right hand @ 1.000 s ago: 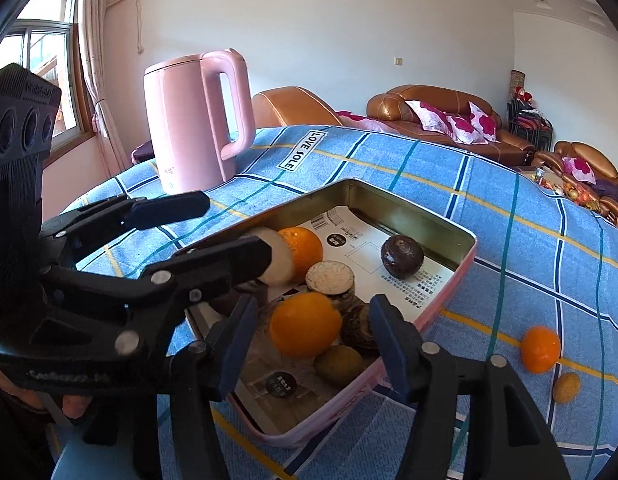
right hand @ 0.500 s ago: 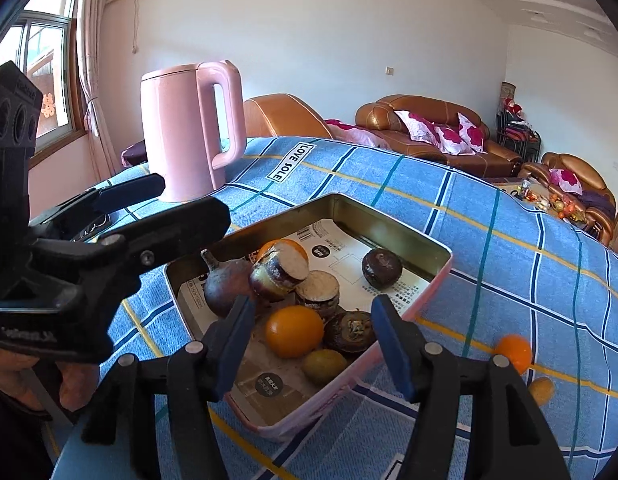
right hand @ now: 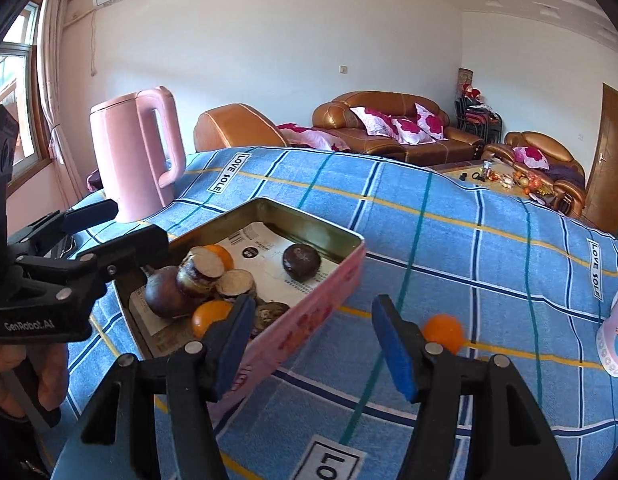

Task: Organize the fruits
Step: 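Open both tools to release the biscuit and orange, then lift away, then move the left tool to the loose orange while the right tool approaches the yellow-brown fruit, then grasp the small yellow-brown fruit with the right tool while the left tool grasps the orange, then lift the orange and yellow-brown fruit above the bed cover with both tools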

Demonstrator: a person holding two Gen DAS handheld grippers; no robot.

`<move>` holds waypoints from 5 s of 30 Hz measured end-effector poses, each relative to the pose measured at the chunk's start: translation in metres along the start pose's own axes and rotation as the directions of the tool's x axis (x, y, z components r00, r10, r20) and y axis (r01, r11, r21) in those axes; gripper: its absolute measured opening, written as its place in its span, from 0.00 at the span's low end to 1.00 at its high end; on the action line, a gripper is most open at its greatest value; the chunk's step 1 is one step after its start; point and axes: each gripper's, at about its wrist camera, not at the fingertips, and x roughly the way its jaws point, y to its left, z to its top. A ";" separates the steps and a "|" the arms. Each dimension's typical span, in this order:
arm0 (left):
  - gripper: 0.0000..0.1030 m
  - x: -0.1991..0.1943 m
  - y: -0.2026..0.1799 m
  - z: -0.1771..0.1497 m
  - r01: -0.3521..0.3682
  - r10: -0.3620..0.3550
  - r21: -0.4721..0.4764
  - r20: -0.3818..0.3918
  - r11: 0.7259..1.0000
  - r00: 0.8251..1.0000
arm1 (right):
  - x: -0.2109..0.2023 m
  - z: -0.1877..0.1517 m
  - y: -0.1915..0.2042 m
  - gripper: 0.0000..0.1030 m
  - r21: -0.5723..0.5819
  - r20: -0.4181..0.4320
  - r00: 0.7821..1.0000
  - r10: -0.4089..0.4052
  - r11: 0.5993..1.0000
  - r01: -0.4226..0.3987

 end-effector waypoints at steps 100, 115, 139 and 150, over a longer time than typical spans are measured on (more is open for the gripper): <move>0.35 0.111 -0.151 0.002 0.268 -0.243 0.107 -0.198 0.958 0.949 | -0.005 -0.034 -0.124 0.28 0.246 -0.091 0.982 -0.168 0.951 0.186; 0.35 0.098 -0.148 0.002 0.257 -0.239 0.114 -0.149 0.960 0.959 | -0.019 -0.033 -0.119 0.28 0.231 -0.025 0.982 -0.189 0.954 0.189; 0.35 0.085 -0.146 0.002 0.241 -0.233 0.119 -0.077 0.963 0.969 | -0.031 -0.033 -0.114 0.28 0.211 0.045 0.976 -0.214 0.957 0.200; 0.35 0.078 -0.142 0.001 0.234 -0.231 0.109 -0.040 0.966 0.972 | -0.040 -0.033 -0.107 0.28 0.193 0.089 0.968 -0.235 0.957 0.215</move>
